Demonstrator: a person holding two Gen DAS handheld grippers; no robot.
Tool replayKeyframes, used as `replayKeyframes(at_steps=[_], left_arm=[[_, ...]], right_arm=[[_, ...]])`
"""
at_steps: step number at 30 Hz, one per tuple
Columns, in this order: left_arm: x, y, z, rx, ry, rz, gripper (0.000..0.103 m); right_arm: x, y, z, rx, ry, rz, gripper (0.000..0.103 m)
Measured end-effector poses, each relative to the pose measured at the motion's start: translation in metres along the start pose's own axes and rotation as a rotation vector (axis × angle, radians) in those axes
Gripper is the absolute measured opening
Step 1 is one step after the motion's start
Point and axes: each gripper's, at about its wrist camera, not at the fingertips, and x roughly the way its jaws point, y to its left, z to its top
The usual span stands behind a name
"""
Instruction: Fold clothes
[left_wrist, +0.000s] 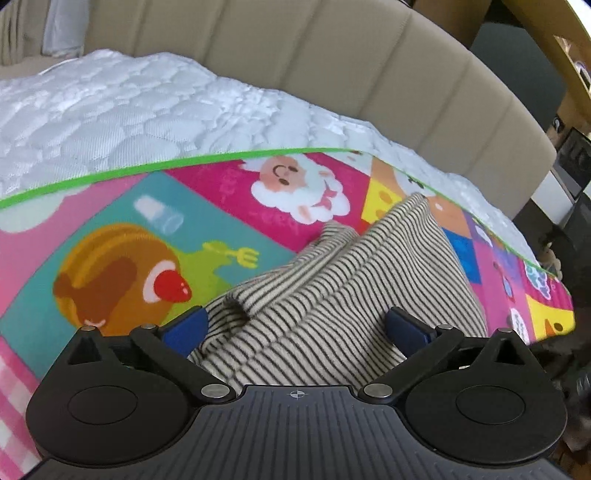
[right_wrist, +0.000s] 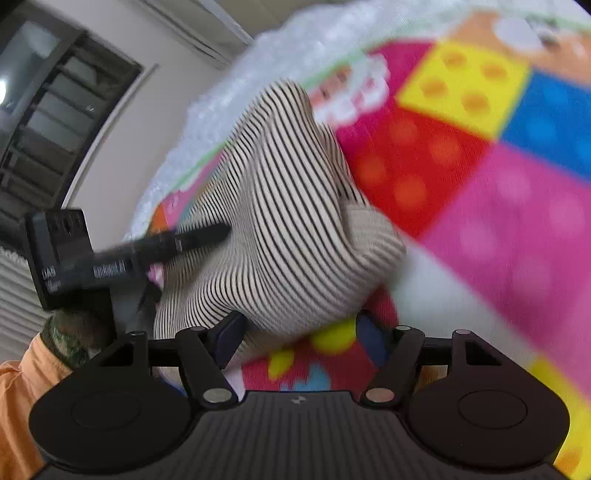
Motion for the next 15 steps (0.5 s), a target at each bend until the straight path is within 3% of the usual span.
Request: replayKeyframes(at_steps=[4,7,9,11,13,15], left_arm=[[-0.007,-0.008,-0.010,-0.032,0.012,-0.006,0.103],[-0.010,-0.026,-0.029,-0.046,0.079,-0.131,0.099],[-0.010,-0.056,-0.046,0.035,0.113,-0.168,0.098],[-0.011,-0.088,-0.057,0.163,0.110,-0.138,0.098],[-0.013,-0.102,-0.057,0.197,0.101,-0.125,0.098],[-0.025,-0.100,-0.051,0.168,0.079,-0.129,0.098]], right_arm=[[-0.008,0.002,0.022,-0.086,-0.060,-0.091,0.067],[-0.011,-0.004,0.039,-0.151,-0.100,-0.142,0.067],[-0.010,-0.006,0.048,-0.210,-0.114,-0.169,0.071],[-0.005,0.001,0.051,-0.310,-0.135,-0.236,0.078],[-0.006,0.011,0.053,-0.382,-0.159,-0.286,0.078],[-0.011,0.021,0.050,-0.433,-0.182,-0.306,0.078]])
